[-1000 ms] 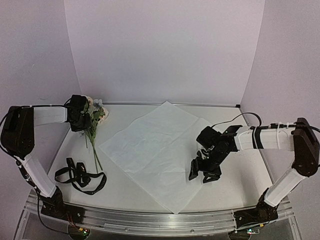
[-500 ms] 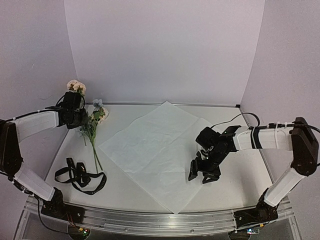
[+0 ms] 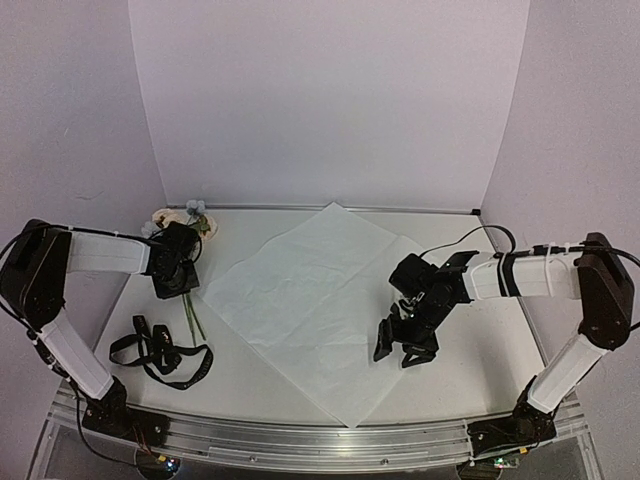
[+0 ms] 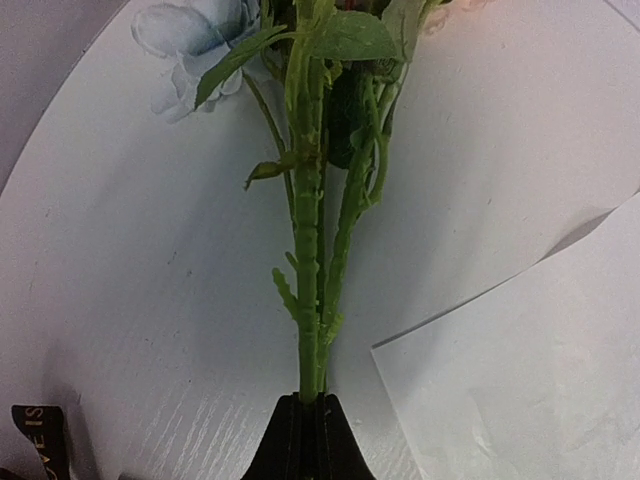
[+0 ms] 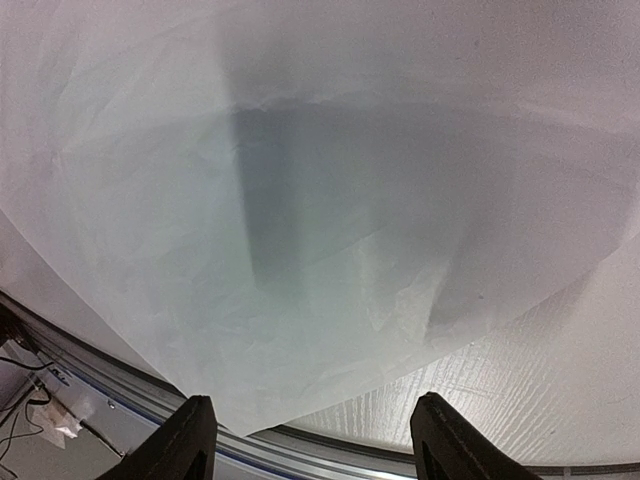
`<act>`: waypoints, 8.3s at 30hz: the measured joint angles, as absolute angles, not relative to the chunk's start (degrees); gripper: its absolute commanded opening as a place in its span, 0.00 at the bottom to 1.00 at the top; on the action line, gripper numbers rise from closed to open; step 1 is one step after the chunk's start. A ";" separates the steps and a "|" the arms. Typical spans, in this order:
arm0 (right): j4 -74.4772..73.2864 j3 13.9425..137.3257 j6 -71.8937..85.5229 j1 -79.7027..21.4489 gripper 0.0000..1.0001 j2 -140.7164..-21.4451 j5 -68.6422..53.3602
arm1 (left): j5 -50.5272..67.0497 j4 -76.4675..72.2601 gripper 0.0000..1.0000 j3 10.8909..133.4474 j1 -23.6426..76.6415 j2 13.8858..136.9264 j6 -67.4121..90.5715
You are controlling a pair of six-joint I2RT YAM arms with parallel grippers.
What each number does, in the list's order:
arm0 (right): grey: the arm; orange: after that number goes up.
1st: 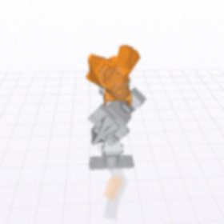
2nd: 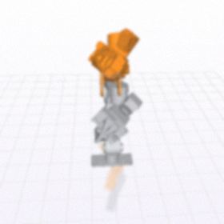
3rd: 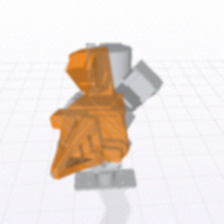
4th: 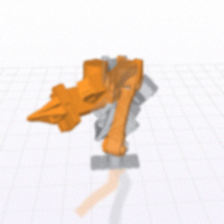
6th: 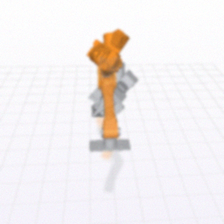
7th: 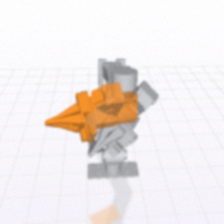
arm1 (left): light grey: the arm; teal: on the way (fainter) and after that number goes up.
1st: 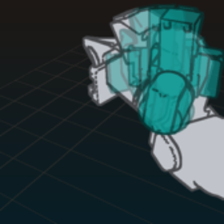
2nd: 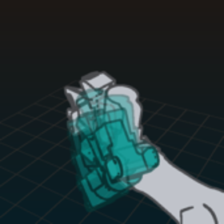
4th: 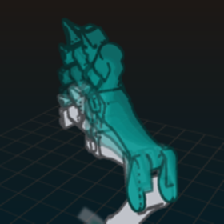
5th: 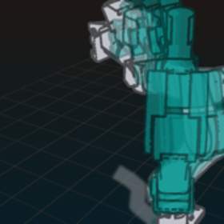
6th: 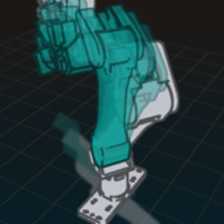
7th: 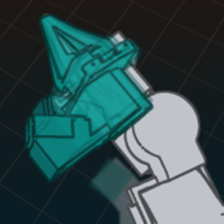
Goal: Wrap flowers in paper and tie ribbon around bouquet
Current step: Pick up the fake flower from the corner of the board, then place the fake flower on the flattened wrapping paper, then move the flattened wrapping paper to the center of the board, then pick up the bottom corner of the flattened wrapping paper from the center of the board, then fold the bottom corner of the flattened wrapping paper at the center of the board.
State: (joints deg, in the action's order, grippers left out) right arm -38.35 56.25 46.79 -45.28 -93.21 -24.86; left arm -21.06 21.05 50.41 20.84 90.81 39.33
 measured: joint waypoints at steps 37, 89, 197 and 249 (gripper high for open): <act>-38.33 57.12 46.63 -45.25 0.72 -93.05 -26.48 | -12.64 17.28 0.27 58.15 12.55 105.35 30.95; -54.48 50.18 42.33 -34.09 0.76 -71.63 -20.64 | -7.67 31.30 0.00 124.85 49.02 142.05 44.89; -18.41 37.32 -28.91 -80.34 0.98 -80.13 11.93 | 9.62 -14.56 0.00 24.10 46.25 79.65 98.45; -38.72 69.27 6.26 -72.02 0.00 -92.94 12.92 | -1.08 20.99 0.62 33.25 44.03 52.93 74.85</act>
State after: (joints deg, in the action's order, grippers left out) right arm -38.72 69.27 6.26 -72.02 -92.94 12.92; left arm -1.08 20.99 33.25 44.03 52.93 74.85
